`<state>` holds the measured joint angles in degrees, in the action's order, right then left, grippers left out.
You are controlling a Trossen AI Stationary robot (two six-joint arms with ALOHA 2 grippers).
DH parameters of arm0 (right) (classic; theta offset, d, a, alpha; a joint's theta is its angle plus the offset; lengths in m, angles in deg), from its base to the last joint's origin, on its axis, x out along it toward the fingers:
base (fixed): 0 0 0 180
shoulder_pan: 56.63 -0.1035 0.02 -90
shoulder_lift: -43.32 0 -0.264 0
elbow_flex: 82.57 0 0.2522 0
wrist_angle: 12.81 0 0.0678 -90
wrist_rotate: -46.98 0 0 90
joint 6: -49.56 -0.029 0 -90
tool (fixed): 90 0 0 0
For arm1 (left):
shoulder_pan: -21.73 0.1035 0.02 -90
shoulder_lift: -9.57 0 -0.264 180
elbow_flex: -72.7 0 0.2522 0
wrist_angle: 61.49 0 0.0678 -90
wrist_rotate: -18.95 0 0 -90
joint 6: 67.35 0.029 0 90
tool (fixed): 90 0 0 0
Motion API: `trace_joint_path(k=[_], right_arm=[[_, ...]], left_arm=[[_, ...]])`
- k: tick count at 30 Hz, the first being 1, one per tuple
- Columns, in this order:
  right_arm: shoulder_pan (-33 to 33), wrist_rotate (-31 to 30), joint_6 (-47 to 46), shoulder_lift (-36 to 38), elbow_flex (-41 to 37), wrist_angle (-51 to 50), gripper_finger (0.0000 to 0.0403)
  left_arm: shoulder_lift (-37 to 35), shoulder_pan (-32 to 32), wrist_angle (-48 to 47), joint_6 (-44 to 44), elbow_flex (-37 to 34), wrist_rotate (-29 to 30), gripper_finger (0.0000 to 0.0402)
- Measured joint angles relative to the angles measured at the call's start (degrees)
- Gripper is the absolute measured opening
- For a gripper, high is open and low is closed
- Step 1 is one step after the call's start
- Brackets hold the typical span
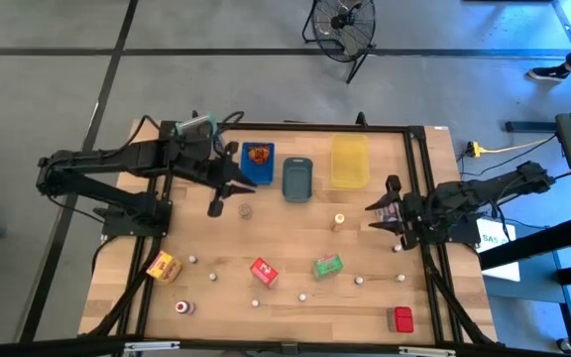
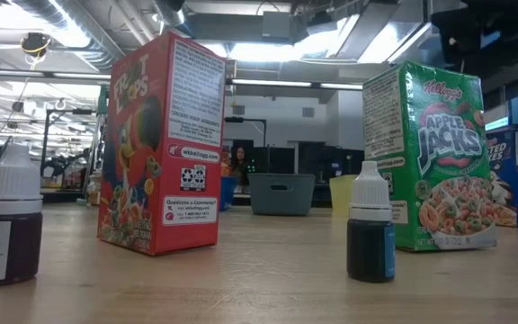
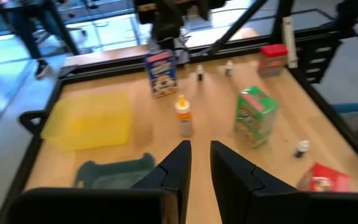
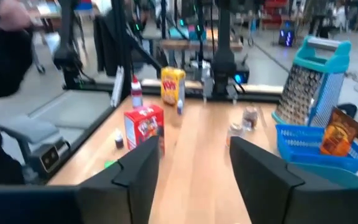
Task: Pick & Place Kitchen Items
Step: Put the big yellow food coloring bottle into the dark green bin
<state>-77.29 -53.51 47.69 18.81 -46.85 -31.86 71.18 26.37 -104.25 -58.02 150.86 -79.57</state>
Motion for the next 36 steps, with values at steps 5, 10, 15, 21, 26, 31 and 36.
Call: trace_joint_path(k=[5,10,15,21,26,31,36], right_arm=[[0.00,-0.24,-0.30,-8.31,7.82,-6.01,0.0205],[0.00,-0.86,-2.66,-16.12,16.27,-14.13,0.0202],[0.79,-6.03,-5.94,-24.52,23.73,-23.62,0.0203],[4.65,-8.06,-9.33,-35.13,27.86,-26.63,0.0203],[6.36,-8.99,-13.46,-41.28,28.06,-26.72,0.0200],[6.94,-8.66,-18.47,-43.79,28.08,-28.18,0.0203],[7.15,-8.76,-20.96,-44.07,27.92,-29.77,0.0204]], left_arm=[[0.04,-4.36,0.41,0.77,-0.39,0.00,0.0051],[0.04,-8.30,0.50,1.36,-0.39,0.00,0.0050],[0.04,-11.02,0.52,1.44,-0.39,0.03,0.0051],[0.04,-12.98,3.12,3.91,-0.46,1.18,0.0045],[0.04,-14.77,5.57,5.71,-0.46,1.44,0.0038],[0.04,-15.34,5.06,6.34,-0.46,1.44,0.0035],[0.31,-15.42,4.83,6.47,-0.46,1.44,0.0034]])
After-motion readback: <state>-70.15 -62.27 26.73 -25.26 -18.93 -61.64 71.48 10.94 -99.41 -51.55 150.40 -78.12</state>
